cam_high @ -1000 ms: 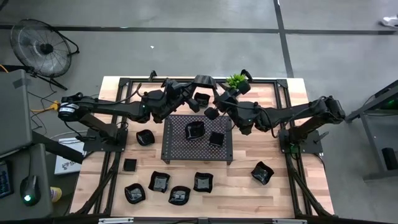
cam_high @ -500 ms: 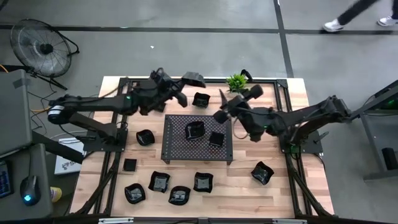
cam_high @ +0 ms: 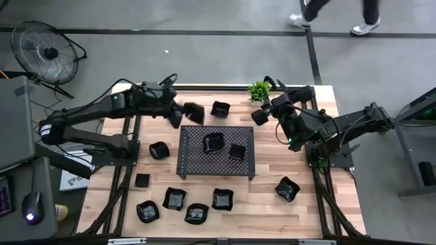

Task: Pick & Place Mini shaped plates
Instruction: Put the distorted square plate on the shelf

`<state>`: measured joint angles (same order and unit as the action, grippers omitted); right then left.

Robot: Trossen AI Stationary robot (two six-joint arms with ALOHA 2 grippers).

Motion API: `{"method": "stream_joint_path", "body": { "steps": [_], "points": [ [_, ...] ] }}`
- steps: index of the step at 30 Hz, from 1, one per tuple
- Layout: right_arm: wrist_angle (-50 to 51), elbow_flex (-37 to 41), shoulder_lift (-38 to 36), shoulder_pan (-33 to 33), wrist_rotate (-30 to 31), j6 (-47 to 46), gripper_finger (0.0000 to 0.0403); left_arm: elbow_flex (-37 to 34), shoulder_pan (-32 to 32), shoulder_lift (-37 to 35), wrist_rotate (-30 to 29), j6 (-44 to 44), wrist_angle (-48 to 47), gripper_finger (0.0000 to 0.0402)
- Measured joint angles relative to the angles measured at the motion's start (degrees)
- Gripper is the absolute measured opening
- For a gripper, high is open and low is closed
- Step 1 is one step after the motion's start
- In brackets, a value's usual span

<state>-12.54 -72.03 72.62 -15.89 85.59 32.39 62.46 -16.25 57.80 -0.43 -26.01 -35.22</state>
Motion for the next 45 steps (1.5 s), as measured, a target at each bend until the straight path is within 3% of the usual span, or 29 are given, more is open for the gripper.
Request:
{"method": "stream_joint_path", "body": {
  "steps": [9, 22, 31, 45],
  "points": [
    [0.23, 0.0, 0.0, -0.29, 0.25, -0.89, 0.0214, 6.73, -5.3, 3.26, 14.37, 7.73, -22.14, 0.0],
    [0.85, 0.0, 0.02, -1.02, 0.25, -5.45, 0.0216, 28.41, -7.36, 21.96, 14.67, 24.61, -45.93, 0.0],
    [1.31, 0.0, 0.02, -1.54, 0.42, -5.82, 0.0217, 34.24, -7.36, 32.79, 17.86, 33.74, -52.31, 0.0],
    [6.72, 0.0, 0.04, -1.52, 0.22, -11.62, 0.0213, 35.36, -4.8, 38.48, 21.1, 37.78, -54.46, 0.0]
  ]
}}
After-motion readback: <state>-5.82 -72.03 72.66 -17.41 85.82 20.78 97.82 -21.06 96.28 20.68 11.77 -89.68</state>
